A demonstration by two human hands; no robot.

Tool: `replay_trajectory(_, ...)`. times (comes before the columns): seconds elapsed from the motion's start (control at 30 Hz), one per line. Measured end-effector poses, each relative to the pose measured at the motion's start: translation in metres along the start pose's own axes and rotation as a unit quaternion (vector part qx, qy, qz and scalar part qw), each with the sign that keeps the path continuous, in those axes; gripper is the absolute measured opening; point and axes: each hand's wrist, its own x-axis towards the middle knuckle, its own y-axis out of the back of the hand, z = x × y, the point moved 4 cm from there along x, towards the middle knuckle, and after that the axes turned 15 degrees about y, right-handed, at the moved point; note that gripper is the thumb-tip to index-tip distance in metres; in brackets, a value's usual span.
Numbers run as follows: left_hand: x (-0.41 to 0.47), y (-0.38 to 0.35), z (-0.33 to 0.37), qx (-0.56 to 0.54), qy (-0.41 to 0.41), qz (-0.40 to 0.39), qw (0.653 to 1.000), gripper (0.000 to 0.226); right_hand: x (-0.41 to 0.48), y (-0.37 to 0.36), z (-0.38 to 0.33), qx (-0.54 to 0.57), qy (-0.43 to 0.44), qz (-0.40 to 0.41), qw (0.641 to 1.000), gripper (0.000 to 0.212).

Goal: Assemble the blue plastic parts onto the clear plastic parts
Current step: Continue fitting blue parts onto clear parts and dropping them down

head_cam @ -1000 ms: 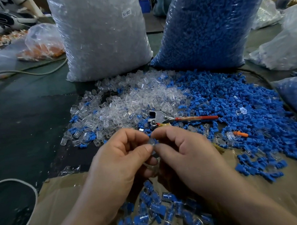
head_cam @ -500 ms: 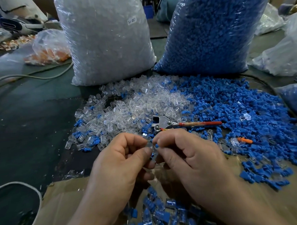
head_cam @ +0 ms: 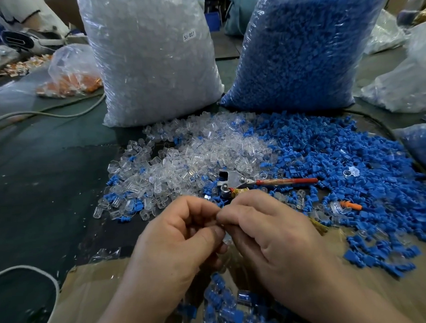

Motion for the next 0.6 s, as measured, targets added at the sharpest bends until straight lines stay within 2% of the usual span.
replay_trajectory(0.1, 0.001, 0.0, 0.001, 0.005, -0.008, 0.035, 0.999, 0.022, 0.001, 0.001, -0.001, -0.019, 0.013, -0.033, 0.999, 0.034)
replay_trajectory(0.17, 0.002, 0.001, 0.001, -0.004, -0.004, 0.051, 0.999, 0.021, 0.0, 0.0, 0.003, -0.076, -0.003, -0.065, 0.995, 0.041)
replay_trajectory(0.2, 0.002, 0.001, 0.001, -0.011, 0.002, 0.051, 0.999, 0.015, -0.002, 0.001, 0.01, -0.127, -0.031, -0.083, 0.988, 0.051)
replay_trajectory(0.3, 0.003, 0.006, -0.002, -0.015, 0.006, 0.05, 0.999, 0.03, -0.01, 0.01, 0.041, -0.243, -0.172, -0.17, 0.939, 0.079)
replay_trajectory(0.4, 0.003, 0.007, -0.002, -0.032, 0.019, 0.051, 0.998, 0.028, -0.015, 0.015, 0.057, -0.277, -0.214, -0.22, 0.911, 0.074)
replay_trajectory(0.5, 0.003, 0.009, -0.002, -0.081, 0.036, 0.035, 0.995, 0.018, -0.011, 0.017, 0.056, -0.288, -0.197, -0.211, 0.913, 0.063)
replay_trajectory(0.6, 0.003, 0.012, -0.003, -0.133, 0.06, 0.018, 0.989, 0.018, -0.009, 0.02, 0.059, -0.296, -0.204, -0.21, 0.909, 0.062)
